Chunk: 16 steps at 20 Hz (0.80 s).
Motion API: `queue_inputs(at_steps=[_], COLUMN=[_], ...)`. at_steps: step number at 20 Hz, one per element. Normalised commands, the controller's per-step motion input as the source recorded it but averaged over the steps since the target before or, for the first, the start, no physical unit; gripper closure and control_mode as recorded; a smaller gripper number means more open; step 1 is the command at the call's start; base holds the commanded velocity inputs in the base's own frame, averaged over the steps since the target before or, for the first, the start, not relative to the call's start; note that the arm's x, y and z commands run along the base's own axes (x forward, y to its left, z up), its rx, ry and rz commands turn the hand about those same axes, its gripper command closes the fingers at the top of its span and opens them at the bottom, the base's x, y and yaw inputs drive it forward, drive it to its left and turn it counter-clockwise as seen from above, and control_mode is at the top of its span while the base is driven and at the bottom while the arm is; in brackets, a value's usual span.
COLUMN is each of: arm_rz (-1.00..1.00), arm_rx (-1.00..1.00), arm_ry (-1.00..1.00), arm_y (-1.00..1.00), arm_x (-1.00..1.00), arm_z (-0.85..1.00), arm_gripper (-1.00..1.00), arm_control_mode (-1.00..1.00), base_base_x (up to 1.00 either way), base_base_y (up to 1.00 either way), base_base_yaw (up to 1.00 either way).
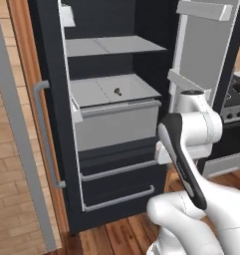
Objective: Place the cold items (carrot and mushroom) from the fridge in one tupperware on the dining counter. Place the warm items (kebab skewer and hot dog) in the stove area in another tupperware.
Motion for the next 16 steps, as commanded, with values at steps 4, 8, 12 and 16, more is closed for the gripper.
queue_inputs(at_steps=[4, 8, 12, 16], arm_rz=[0.00, 0.00, 0.00, 0.00], arm_rx=[0.00, 0.00, 0.00, 0.00], arm_ry=[0.00, 0.00, 0.00, 0.00], arm_y=[0.00, 0.00, 0.00, 0.00], arm_x=[0.00, 0.00, 0.00, 0.00], arm_z=[0.00, 0.00, 0.00, 0.00], arm_gripper=[-1.00, -1.00, -1.00, -1.00], arm_control_mode=[1.00, 1.00, 1.00, 1.00], base_base_x=[0.45, 0.79, 0.80, 0.49], base_base_y=[0.03, 0.00, -0.26, -0.58], base_base_yaw=[0.00, 0.09, 0.15, 0.15])
